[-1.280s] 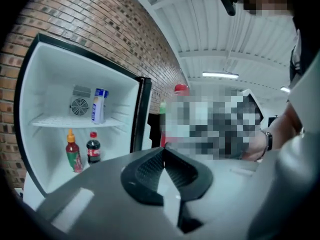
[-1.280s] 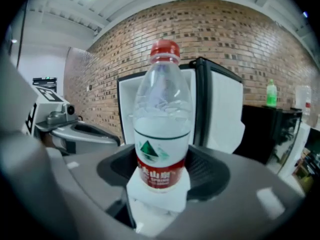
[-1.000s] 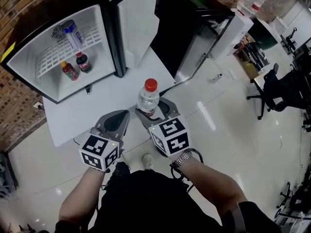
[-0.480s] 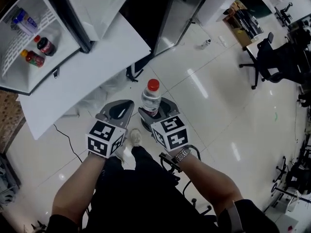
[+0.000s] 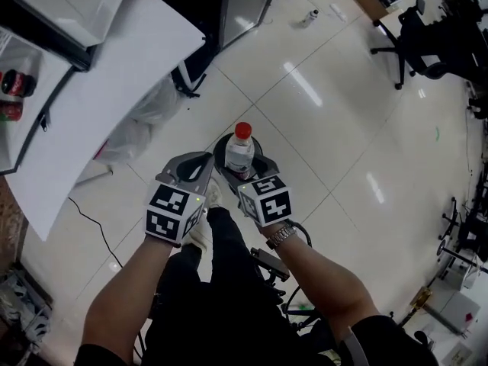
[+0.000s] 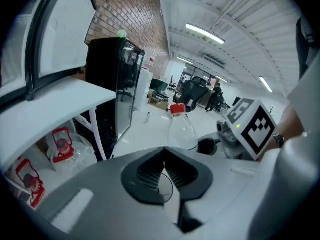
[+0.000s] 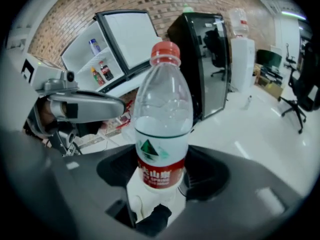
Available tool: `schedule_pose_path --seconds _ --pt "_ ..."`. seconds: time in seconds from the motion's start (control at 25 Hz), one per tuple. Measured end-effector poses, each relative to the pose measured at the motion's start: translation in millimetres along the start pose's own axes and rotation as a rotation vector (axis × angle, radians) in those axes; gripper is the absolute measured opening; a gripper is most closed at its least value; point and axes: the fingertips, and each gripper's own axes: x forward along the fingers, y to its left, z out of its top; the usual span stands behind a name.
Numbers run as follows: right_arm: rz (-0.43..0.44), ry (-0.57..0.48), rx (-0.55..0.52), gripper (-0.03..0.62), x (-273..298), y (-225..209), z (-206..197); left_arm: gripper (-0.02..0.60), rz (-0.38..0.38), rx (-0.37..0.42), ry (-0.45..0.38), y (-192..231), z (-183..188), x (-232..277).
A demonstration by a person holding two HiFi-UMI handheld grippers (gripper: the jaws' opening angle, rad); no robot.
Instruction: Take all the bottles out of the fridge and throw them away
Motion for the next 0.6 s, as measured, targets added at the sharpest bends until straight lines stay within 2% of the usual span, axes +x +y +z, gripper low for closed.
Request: schedule_pose_path --seconds 0.28,0.44,0.6 --pt "-0.047 0.083 0.155 0.287 51.2 -45.2 -86.2 0.003 -0.028 -0.015 0.112 2.8 -70.6 64.8" --pt "-0.063 0.138 0.224 0.288 87.5 -67.2 -132.8 0.003 -0.049 -0.011 0.156 7.4 -105.1 99.5" --pt "-0.068 0.182 0.308 0.288 119.1 -84.7 -173.3 0.003 -0.057 -0.045 0.189 8.7 -138.6 130.5"
